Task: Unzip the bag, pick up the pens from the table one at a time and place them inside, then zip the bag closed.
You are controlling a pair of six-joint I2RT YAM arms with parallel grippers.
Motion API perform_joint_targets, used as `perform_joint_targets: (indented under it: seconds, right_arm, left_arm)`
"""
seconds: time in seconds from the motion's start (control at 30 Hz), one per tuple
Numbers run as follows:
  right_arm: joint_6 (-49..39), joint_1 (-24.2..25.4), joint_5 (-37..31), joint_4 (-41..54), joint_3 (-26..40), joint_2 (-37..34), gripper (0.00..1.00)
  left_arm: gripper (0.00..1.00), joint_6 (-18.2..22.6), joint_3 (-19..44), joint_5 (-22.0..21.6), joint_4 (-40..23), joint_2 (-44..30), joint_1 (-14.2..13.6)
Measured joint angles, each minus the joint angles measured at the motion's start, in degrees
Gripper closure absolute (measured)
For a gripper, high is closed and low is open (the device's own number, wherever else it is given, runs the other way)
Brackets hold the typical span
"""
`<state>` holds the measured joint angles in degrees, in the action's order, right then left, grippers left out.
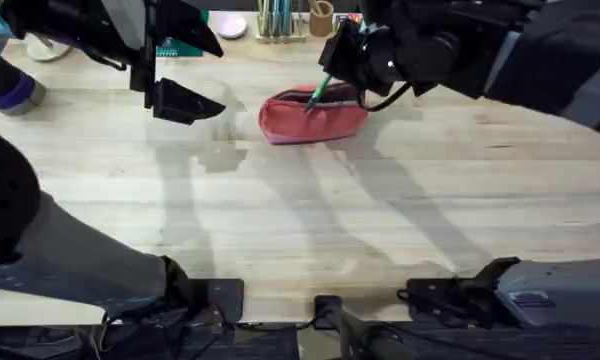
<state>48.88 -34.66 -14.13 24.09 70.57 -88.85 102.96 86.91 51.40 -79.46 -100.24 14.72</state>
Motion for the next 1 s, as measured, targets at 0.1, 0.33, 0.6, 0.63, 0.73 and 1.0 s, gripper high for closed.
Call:
perform_joint_targets:
  seconds: [0.1, 0.33, 0.6, 0.63, 0.73, 1.0]
  right_arm:
    - [-3.98, 0.67, -2.29, -0.24, 0.0, 0.01, 0.968]
    - [7.98, 1.31, -7.72, 1.81, 0.0, -0.15, 0.968]
    - [26.21, 1.22, -8.61, 3.22, 0.11, -2.51, 0.968]
    - [27.76, 1.17, -8.6, 3.83, 0.11, -2.64, 0.968]
    - [31.83, 0.62, -8.79, 6.08, 0.11, -2.67, 0.968]
    - [43.07, -0.94, -7.88, 7.26, 0.22, -4.82, 0.969]
  left_arm:
    - [0.006, -0.01, 0.0, 0.0, 0.0, 0.0, 0.0]
    - [0.006, -0.01, 0.0, 0.0, 0.0, 0.01, 0.0]
    - [0.006, 0.0, 0.0, 0.0, 0.0, -0.01, 0.0]
    - [0.006, 0.0, 0.0, 0.0, 0.0, -0.01, 0.0]
    - [0.006, 0.0, 0.0, 0.0, 0.0, 0.01, 0.0]
    - [0.006, 0.0, 0.0, 0.0, 0.0, -0.01, 0.0]
